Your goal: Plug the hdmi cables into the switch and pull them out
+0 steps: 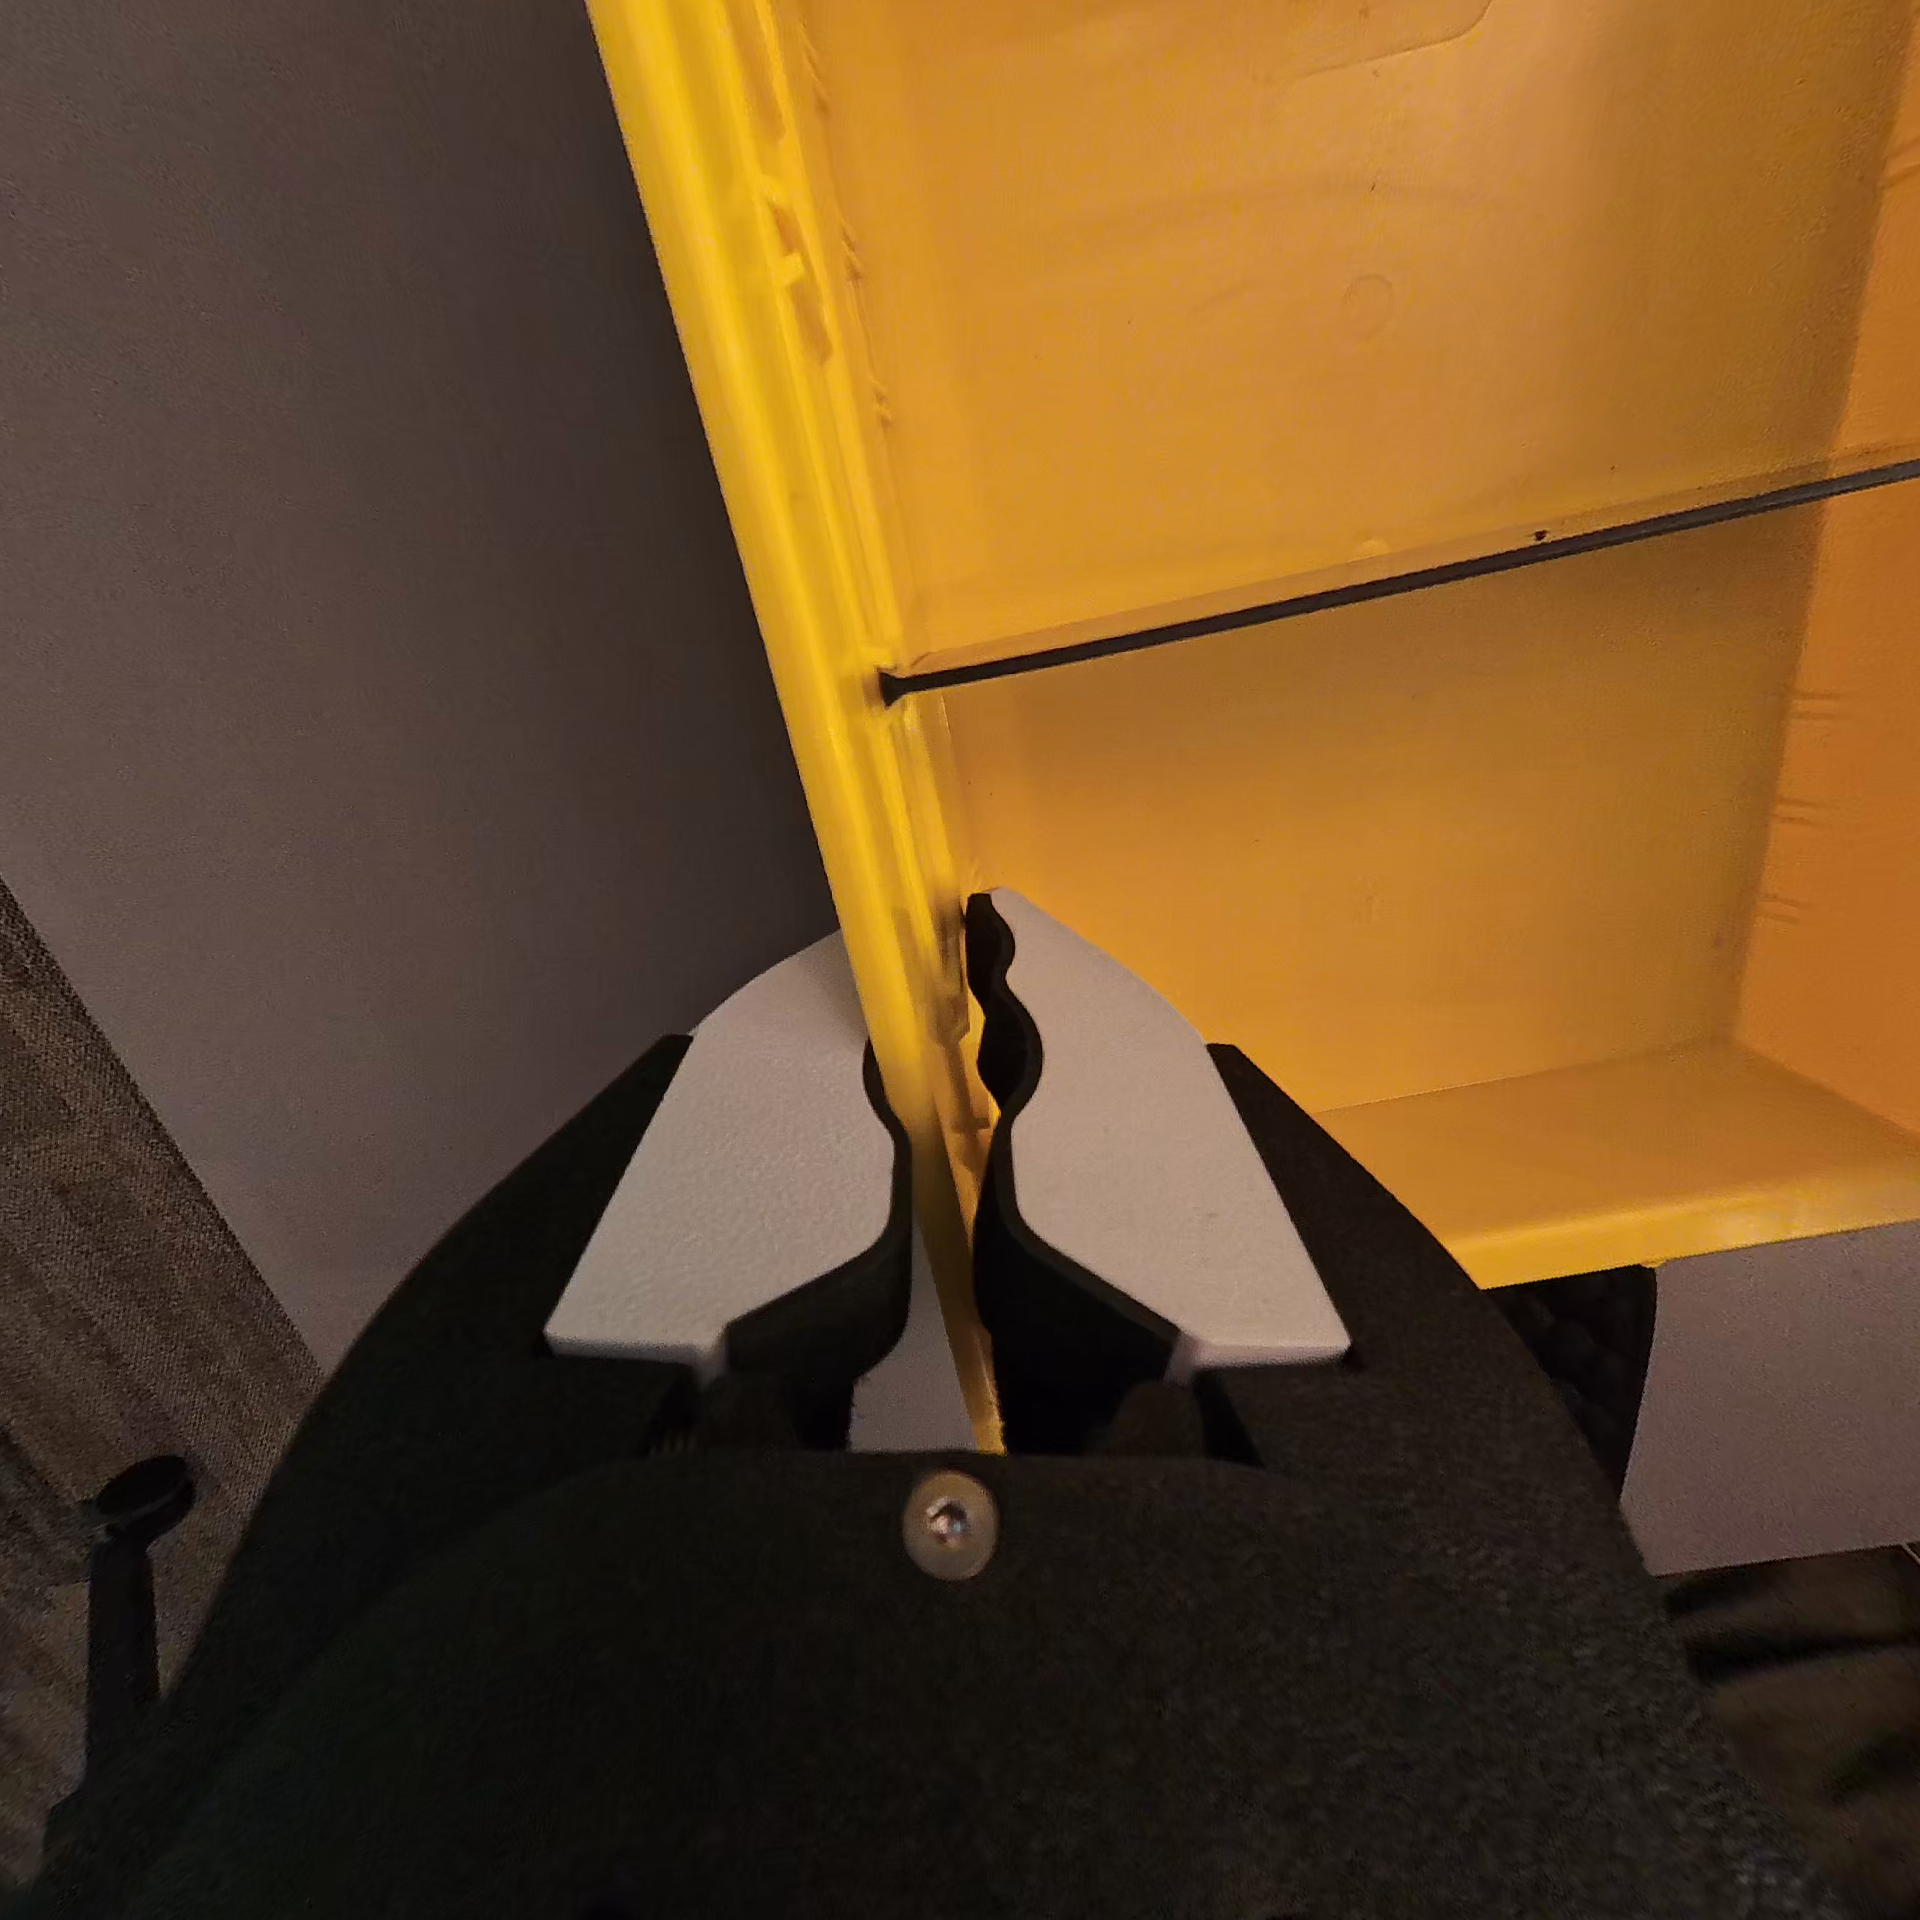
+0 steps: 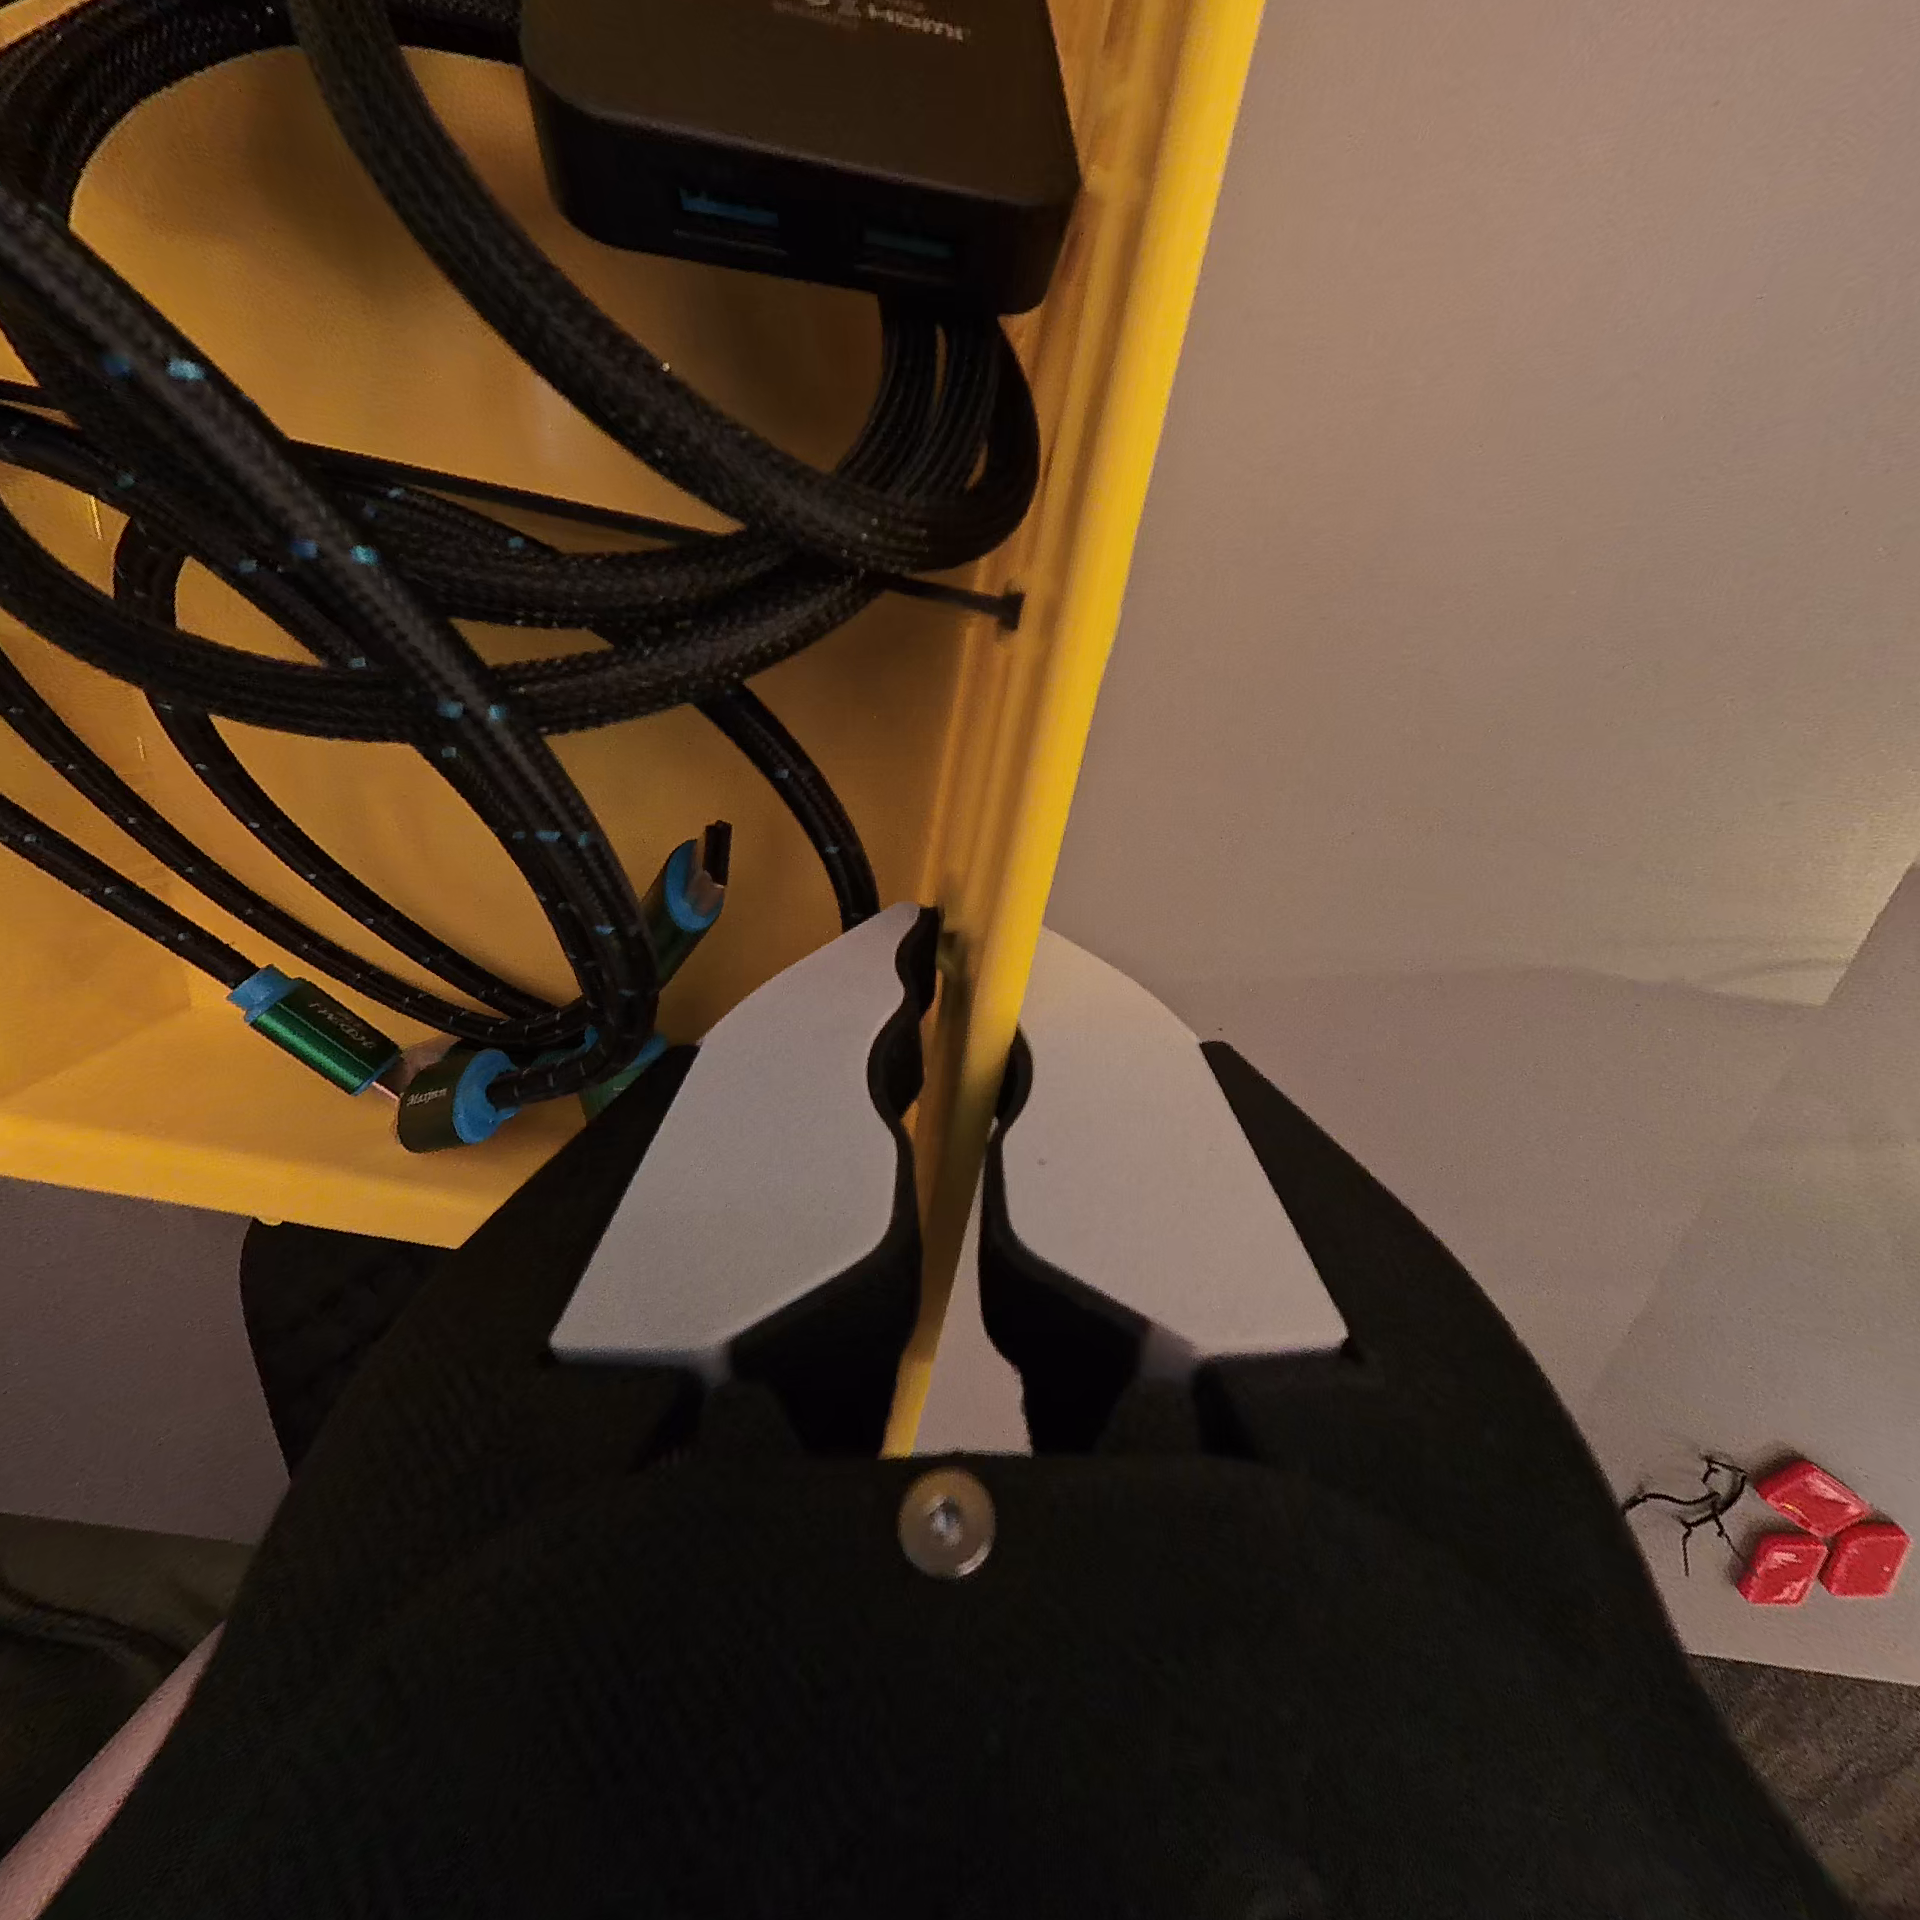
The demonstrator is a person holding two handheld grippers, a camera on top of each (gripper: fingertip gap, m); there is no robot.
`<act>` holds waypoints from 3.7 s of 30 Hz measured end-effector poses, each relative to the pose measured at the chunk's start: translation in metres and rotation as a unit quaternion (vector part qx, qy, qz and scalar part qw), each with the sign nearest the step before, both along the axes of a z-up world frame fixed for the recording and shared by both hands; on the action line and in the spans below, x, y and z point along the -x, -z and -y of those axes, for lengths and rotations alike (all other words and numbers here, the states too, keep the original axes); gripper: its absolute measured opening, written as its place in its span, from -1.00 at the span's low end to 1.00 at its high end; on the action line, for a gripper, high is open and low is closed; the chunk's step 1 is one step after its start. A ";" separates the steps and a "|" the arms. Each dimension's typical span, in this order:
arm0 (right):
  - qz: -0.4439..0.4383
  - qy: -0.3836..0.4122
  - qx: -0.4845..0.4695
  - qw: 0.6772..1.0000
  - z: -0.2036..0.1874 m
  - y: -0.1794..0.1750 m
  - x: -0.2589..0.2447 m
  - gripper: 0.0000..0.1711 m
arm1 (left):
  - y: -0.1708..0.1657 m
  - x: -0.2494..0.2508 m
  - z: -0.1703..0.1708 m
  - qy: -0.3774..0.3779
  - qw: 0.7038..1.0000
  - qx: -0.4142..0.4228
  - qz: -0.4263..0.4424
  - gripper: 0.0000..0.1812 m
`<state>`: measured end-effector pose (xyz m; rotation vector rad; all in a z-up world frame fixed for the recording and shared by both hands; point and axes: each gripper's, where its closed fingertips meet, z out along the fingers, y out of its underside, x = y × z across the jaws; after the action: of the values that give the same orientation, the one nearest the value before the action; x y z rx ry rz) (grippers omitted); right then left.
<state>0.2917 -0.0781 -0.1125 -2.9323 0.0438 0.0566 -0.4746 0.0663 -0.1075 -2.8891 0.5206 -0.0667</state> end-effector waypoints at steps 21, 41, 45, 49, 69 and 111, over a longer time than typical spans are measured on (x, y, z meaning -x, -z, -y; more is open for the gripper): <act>0.003 -0.005 0.001 1.000 0.001 0.000 0.001 -0.93 | 0.004 0.000 0.000 0.003 1.000 0.006 0.003 -0.93; 0.006 -0.056 0.022 0.998 -0.001 0.000 0.024 -0.91 | 0.006 -0.031 0.017 0.046 0.995 0.055 -0.074 -0.80; 0.008 -0.074 0.029 0.997 -0.009 0.000 0.037 -0.90 | 0.006 -0.054 0.023 0.060 0.993 0.067 -0.079 -0.76; 0.013 -0.090 0.048 0.995 -0.013 0.000 0.055 -0.88 | 0.007 -0.073 0.026 0.082 0.989 0.069 -0.100 -0.71; 0.097 -0.165 0.138 0.972 -0.013 -0.001 0.169 -0.67 | 0.009 -0.120 0.033 0.140 0.973 0.050 -0.177 -0.49; -0.071 -0.178 -0.037 0.981 -0.116 -0.031 0.439 -0.66 | -0.093 -0.128 0.027 0.195 0.971 -0.136 0.013 -0.58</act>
<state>-0.1472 0.0378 -0.0811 -2.8184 -0.4504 0.3150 -0.3471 0.0398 -0.0142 -2.4812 1.0019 -0.0837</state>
